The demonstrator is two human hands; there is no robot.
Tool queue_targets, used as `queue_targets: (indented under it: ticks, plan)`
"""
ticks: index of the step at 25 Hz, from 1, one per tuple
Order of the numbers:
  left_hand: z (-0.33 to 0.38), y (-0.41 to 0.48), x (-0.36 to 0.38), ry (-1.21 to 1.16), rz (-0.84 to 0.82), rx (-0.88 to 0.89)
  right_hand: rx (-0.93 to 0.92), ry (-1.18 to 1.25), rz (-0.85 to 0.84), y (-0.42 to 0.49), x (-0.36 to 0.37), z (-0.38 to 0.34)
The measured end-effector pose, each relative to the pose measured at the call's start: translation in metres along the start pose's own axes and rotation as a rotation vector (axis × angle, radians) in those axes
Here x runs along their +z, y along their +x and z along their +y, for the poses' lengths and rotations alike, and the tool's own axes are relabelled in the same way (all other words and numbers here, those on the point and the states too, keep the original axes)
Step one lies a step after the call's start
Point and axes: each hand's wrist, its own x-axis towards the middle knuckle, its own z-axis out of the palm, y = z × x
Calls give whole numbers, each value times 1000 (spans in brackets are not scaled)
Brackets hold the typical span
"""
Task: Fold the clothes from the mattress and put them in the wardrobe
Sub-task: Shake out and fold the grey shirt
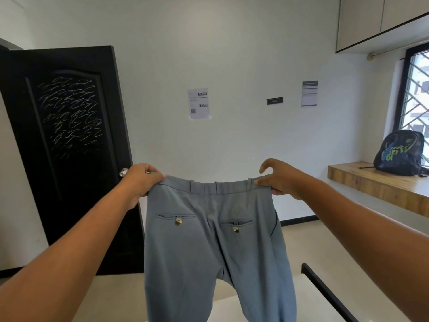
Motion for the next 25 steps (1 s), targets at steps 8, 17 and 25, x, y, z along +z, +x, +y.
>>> queue_targets:
  ticks: [8,17,25]
  plan:
    - [38,-38,61,-23,-152,135,-208,5,-156,-12,69,-46]
    - [50,-48,80,28,-241,117,-279,0,-247,-7,90,-46]
    - [27,-34,57,450,-309,430,-421,52,-139,-14,85,-56]
